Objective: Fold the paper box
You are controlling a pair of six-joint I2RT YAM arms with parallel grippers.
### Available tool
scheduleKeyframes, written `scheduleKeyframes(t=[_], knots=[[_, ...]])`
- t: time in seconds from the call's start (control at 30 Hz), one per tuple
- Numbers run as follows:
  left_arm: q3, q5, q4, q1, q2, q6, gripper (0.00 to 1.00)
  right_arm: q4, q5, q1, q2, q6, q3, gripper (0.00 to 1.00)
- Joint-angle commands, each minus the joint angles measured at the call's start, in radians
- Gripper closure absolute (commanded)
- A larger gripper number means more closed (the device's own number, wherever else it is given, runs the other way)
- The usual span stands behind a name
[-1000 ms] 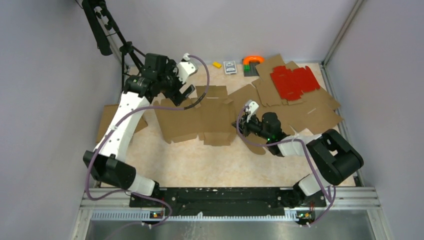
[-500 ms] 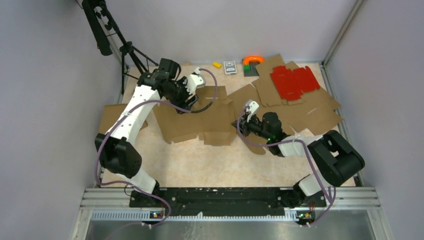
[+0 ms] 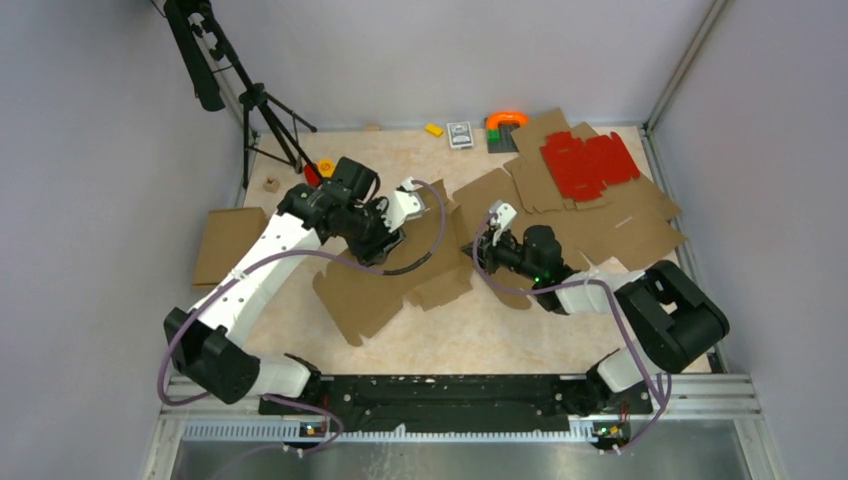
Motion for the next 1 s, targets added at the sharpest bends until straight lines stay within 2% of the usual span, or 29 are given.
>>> scheduleKeyframes(t=[0.0, 0.13, 0.33, 0.4, 0.53, 0.63, 0.7, 0.83, 0.97], knots=[[-0.039, -0.045, -0.005, -0.006, -0.023, -0.115, 0.47, 0.045, 0.007, 0.024, -0.010, -0.013, 0.024, 1.00], [-0.076, -0.117, -0.032, -0.006, -0.051, -0.213, 0.49, 0.040, 0.025, 0.023, -0.008, -0.018, 0.025, 1.00], [-0.156, -0.052, -0.032, -0.005, -0.145, -0.295, 0.43, 0.036, 0.032, 0.024, 0.002, -0.015, 0.034, 1.00], [-0.193, -0.045, -0.009, -0.005, -0.178, -0.294, 0.45, 0.040, 0.030, 0.024, -0.005, -0.015, 0.029, 1.00], [-0.209, -0.006, 0.014, -0.006, -0.220, -0.308, 0.62, 0.036, 0.036, 0.024, -0.004, -0.016, 0.030, 1.00], [-0.217, 0.042, 0.015, -0.005, -0.251, -0.303, 0.83, 0.039, 0.028, 0.025, -0.005, -0.010, 0.029, 1.00], [-0.229, 0.075, 0.034, -0.005, -0.272, -0.308, 0.92, 0.054, 0.020, 0.025, -0.006, -0.001, 0.026, 1.00], [-0.237, 0.135, 0.082, -0.009, -0.275, -0.346, 0.98, 0.065, 0.018, 0.034, -0.010, 0.005, 0.020, 1.00], [-0.207, 0.096, 0.128, -0.021, -0.236, -0.433, 0.99, 0.071, 0.023, 0.052, -0.015, -0.001, 0.015, 1.00]])
